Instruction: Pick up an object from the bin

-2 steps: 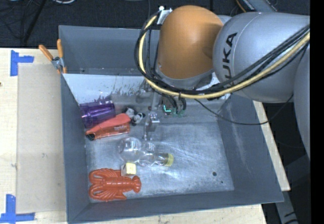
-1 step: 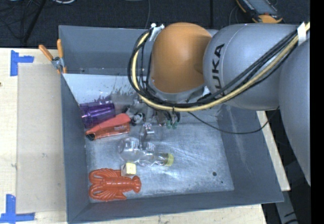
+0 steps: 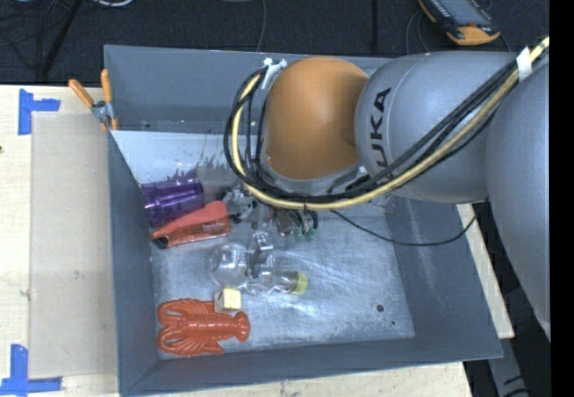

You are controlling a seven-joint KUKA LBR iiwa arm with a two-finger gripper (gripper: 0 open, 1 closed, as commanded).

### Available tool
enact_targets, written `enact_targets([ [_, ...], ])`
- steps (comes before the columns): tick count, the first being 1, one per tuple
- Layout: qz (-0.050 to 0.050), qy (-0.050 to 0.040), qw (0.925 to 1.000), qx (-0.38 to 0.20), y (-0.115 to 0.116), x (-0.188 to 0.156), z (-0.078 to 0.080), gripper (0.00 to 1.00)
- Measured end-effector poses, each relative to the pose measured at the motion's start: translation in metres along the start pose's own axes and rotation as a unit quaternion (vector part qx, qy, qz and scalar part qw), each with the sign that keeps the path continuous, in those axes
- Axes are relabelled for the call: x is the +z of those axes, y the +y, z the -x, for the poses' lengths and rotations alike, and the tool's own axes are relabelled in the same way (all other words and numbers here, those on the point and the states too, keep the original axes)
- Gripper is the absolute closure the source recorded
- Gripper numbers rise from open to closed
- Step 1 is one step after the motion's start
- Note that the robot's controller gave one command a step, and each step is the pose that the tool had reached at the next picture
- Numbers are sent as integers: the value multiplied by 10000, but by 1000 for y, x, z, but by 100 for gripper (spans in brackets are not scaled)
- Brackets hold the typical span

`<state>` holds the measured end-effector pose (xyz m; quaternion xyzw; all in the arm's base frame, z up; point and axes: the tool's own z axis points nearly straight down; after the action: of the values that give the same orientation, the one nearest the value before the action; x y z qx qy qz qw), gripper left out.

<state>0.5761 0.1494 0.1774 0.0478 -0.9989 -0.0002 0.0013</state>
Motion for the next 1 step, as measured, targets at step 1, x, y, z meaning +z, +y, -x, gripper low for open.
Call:
enact_targets([
  [1, 2, 20, 9997, -234, -4, 5, -3, 0],
])
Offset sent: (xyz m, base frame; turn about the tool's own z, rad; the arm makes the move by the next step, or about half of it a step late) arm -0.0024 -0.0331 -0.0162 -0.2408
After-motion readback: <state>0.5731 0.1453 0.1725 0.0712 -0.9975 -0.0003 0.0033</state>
